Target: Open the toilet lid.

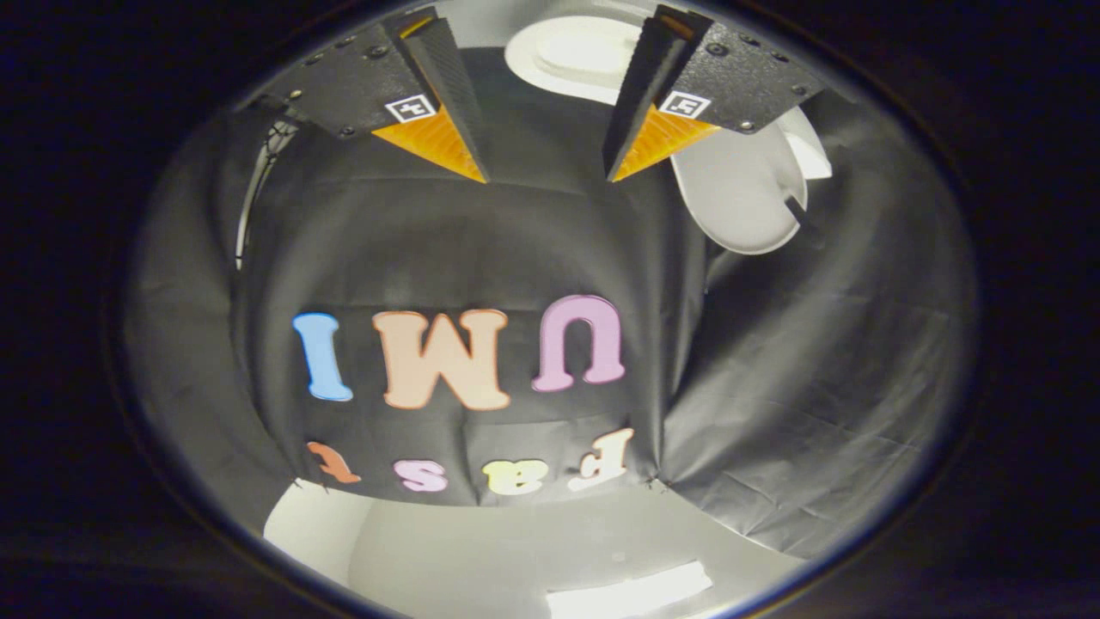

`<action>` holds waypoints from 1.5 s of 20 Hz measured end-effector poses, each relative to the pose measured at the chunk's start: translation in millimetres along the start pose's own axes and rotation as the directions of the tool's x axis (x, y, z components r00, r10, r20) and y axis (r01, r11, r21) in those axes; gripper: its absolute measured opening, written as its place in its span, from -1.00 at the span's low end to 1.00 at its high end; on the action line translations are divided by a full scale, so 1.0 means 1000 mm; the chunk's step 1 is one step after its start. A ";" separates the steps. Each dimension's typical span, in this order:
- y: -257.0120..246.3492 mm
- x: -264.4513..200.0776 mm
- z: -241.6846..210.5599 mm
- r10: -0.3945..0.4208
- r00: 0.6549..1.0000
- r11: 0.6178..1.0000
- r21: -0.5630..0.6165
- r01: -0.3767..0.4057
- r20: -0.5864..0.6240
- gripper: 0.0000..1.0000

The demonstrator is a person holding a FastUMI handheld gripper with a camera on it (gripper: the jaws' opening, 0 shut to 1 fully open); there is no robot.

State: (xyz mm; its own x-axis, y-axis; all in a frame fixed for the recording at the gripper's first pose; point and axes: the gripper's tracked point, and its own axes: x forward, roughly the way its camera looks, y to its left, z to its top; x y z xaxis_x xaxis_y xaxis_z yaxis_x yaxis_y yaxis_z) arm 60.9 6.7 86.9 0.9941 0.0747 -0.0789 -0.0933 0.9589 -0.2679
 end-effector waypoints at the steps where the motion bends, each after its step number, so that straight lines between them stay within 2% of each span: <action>1: -0.019 -0.009 -0.011 -0.015 1.000 1.000 0.004 0.015 -0.014 0.58; 7: -0.122 -0.056 -0.063 -0.096 0.992 0.995 0.034 0.099 -0.085 0.58; 14: -0.189 -0.069 -0.092 -0.109 0.990 0.991 0.062 0.115 -0.094 0.59; 21: -0.216 -0.073 -0.114 -0.147 0.975 0.984 0.071 0.160 -0.168 0.58; 27: -0.219 -0.087 -0.124 -0.150 0.961 0.985 0.046 0.165 -0.234 0.59; 30: -0.217 -0.089 -0.120 -0.137 0.964 0.987 0.050 0.152 -0.229 0.59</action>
State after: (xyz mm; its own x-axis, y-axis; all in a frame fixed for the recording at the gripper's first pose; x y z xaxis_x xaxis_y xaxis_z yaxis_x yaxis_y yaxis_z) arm -14.5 -240.5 36.4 0.9580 -0.1222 -0.2595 0.0622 0.9717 -0.2280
